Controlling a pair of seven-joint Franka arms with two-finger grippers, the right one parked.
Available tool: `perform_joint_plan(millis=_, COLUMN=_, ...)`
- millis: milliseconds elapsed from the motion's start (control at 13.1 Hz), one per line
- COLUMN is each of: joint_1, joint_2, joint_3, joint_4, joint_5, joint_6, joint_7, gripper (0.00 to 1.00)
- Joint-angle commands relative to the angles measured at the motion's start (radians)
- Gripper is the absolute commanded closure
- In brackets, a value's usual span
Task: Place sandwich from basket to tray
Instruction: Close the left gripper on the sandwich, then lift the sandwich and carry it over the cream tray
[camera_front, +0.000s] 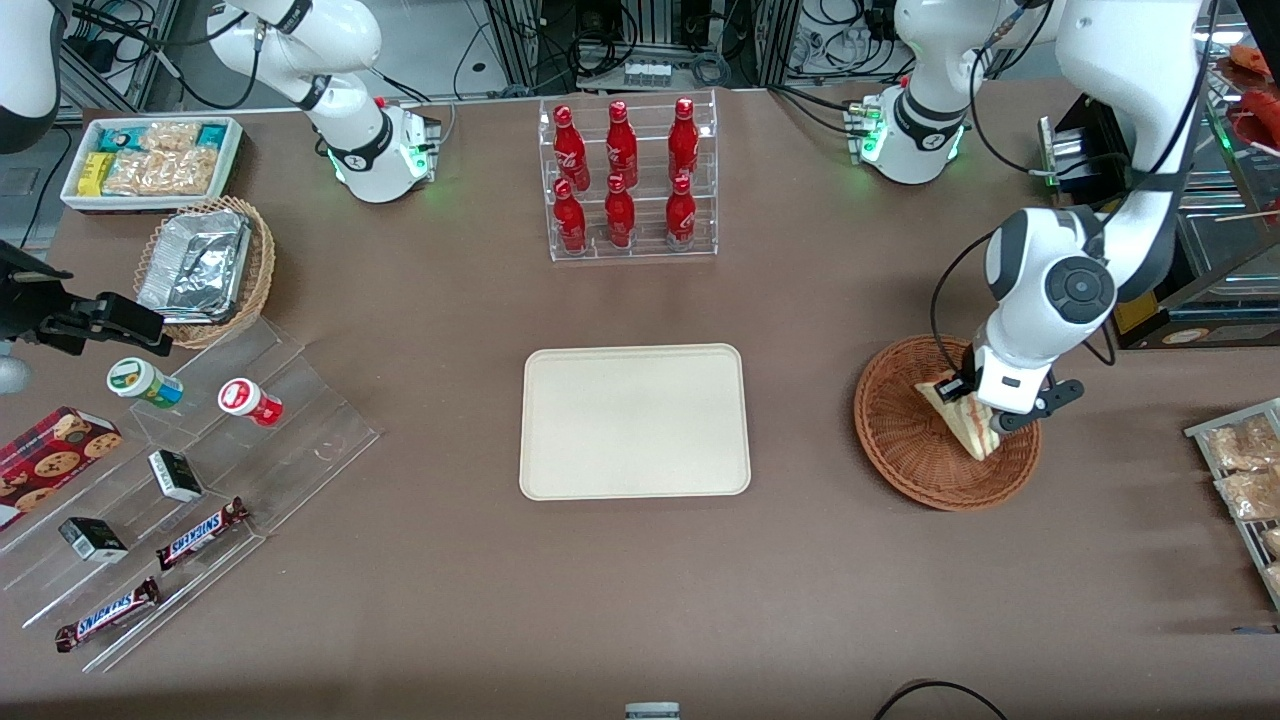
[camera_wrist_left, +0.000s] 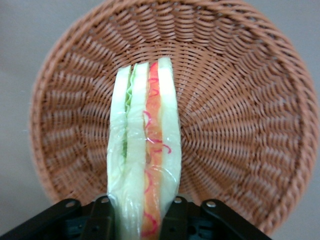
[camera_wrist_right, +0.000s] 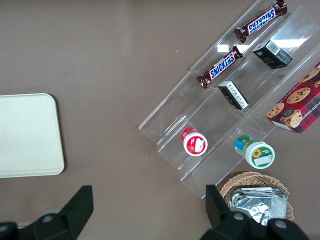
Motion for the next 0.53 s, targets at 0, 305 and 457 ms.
perform_joint_plan(millis=0, joint_1=-0.047, joint_2=-0.040, joint_3=-0.057, joint_4=0.124, joint_5=0.022, joint_6=-0.191, joint_7=0.000, gripper=1.00)
perform_joint_plan(millis=305, joint_1=-0.140, joint_2=-0.023, joint_3=-0.131, joint_4=0.206, joint_5=0.021, joint_6=-0.242, joint_7=-0.012, gripper=1.00)
perform_joint_plan(millis=457, joint_1=-0.223, joint_2=0.022, joint_3=-0.138, joint_4=0.259, joint_5=0.015, joint_6=-0.242, joint_7=-0.020, gripper=1.00)
